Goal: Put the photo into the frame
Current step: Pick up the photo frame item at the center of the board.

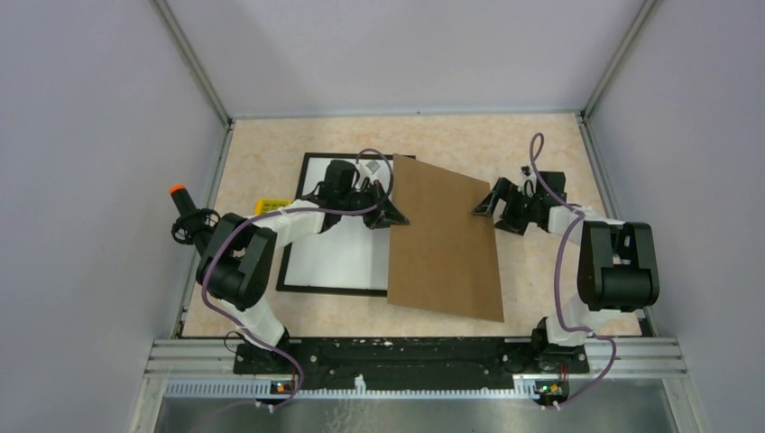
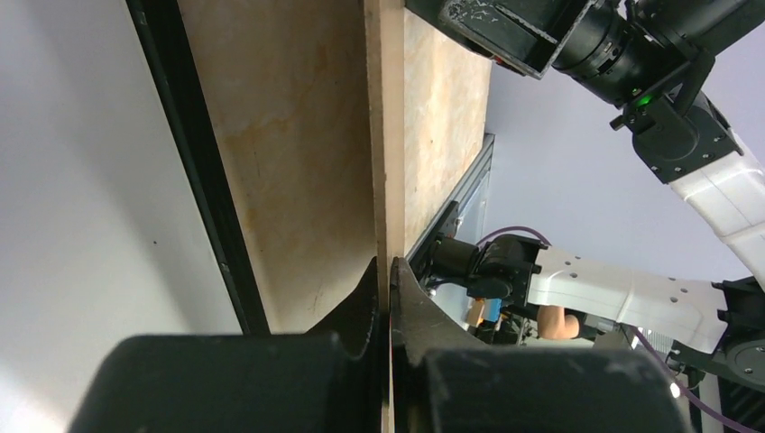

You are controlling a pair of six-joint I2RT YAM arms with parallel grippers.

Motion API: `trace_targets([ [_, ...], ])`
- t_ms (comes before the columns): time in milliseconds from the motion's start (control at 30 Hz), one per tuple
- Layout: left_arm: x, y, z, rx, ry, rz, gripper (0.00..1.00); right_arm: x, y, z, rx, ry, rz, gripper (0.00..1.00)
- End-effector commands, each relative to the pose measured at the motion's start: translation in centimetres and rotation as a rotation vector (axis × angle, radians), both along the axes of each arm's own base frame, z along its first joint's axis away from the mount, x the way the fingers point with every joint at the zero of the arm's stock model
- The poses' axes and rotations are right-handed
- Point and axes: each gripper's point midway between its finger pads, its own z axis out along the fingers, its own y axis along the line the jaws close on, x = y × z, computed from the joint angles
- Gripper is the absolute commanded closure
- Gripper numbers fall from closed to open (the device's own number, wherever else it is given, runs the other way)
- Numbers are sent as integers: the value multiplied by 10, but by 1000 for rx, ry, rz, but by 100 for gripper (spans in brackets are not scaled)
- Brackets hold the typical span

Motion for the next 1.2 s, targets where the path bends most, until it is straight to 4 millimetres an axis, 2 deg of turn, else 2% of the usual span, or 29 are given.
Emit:
trace_targets([
  [0, 5, 2, 42, -37, -134, -59, 100, -31, 22, -9, 74, 74, 76, 1],
  [233, 7, 37, 97, -89, -248, -105, 100, -27, 36, 24, 176, -26, 115, 1],
  [333, 7, 53, 122, -116, -321, -93, 100, -31, 44, 46, 255, -60, 128, 1],
  [467, 7, 72, 146, -153, -361, -57, 100, -48, 66, 82, 343, -137, 191, 2],
  [700, 2, 83, 183, -252, -418, -73, 100, -75, 88, 146, 485, -287, 254, 8],
  [933, -12, 87, 205, -306, -459, -134, 100, -110, 94, 202, 596, -369, 348, 25],
  [1133, -19, 89, 199, -308, -489, -115, 100, -140, 91, 239, 660, -488, 334, 39],
  [1167, -19, 88, 197, -314, -481, -113, 100, -144, 91, 247, 680, -505, 332, 46],
])
